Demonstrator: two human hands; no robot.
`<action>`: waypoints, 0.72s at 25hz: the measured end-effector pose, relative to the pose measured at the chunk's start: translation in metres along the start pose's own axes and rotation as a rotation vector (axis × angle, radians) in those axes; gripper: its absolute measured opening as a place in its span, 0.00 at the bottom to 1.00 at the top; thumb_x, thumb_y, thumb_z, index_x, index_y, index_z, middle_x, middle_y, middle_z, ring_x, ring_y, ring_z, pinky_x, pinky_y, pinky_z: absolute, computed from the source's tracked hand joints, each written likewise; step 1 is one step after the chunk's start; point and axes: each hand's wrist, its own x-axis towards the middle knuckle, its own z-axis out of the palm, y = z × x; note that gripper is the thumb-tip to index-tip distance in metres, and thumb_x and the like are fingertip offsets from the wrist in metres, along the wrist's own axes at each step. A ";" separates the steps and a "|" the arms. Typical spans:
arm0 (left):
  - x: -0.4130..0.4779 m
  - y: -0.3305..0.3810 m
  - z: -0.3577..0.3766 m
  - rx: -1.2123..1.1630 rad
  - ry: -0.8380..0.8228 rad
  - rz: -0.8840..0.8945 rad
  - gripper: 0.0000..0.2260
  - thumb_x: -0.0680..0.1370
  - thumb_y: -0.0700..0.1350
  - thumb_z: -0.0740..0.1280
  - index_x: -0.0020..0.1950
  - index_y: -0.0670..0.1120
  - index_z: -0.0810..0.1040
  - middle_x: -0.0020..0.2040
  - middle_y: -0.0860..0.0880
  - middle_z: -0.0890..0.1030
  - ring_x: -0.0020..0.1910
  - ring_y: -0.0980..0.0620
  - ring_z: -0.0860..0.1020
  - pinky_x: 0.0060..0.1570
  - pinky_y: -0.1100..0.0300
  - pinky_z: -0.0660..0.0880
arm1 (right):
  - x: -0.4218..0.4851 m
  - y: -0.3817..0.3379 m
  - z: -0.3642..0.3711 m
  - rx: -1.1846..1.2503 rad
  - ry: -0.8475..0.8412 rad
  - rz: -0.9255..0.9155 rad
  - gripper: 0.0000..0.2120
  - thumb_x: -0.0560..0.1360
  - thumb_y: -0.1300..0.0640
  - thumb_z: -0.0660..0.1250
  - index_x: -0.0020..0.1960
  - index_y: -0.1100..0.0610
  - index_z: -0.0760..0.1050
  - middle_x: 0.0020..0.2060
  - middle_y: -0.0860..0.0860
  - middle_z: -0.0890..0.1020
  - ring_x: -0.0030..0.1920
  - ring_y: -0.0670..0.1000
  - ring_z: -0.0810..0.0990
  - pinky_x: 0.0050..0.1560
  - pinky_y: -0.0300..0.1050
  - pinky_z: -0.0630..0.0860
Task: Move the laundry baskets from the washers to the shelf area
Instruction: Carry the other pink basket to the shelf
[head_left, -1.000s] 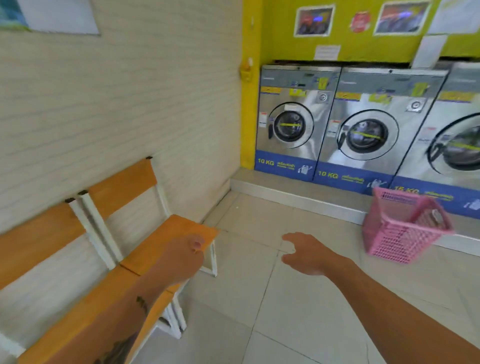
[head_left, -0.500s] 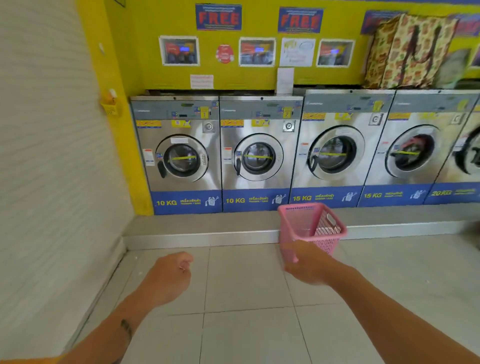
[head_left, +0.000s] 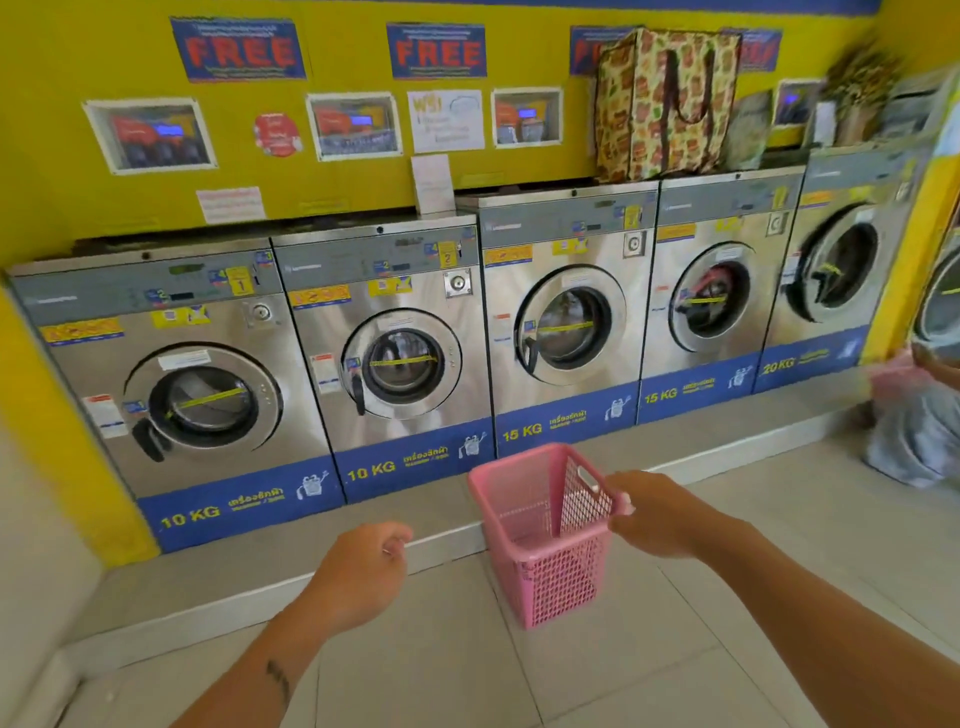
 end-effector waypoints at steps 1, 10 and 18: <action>0.021 0.009 0.009 0.000 -0.003 -0.012 0.12 0.79 0.45 0.62 0.59 0.50 0.80 0.56 0.51 0.83 0.55 0.53 0.80 0.59 0.59 0.74 | 0.019 0.016 -0.011 -0.003 0.006 0.004 0.16 0.74 0.60 0.61 0.61 0.53 0.76 0.58 0.53 0.81 0.56 0.52 0.80 0.56 0.49 0.78; 0.212 0.068 0.092 -0.042 -0.055 -0.151 0.14 0.78 0.44 0.60 0.60 0.52 0.80 0.57 0.52 0.82 0.54 0.55 0.79 0.51 0.65 0.70 | 0.209 0.136 -0.089 -0.016 -0.030 0.052 0.29 0.78 0.52 0.64 0.76 0.55 0.60 0.76 0.53 0.64 0.75 0.54 0.61 0.73 0.48 0.58; 0.403 0.057 0.179 -0.130 -0.126 -0.225 0.15 0.78 0.42 0.60 0.61 0.50 0.80 0.58 0.50 0.83 0.49 0.55 0.77 0.50 0.63 0.71 | 0.406 0.220 -0.068 -0.045 -0.141 0.097 0.29 0.77 0.54 0.64 0.76 0.55 0.61 0.75 0.53 0.64 0.75 0.54 0.62 0.72 0.44 0.58</action>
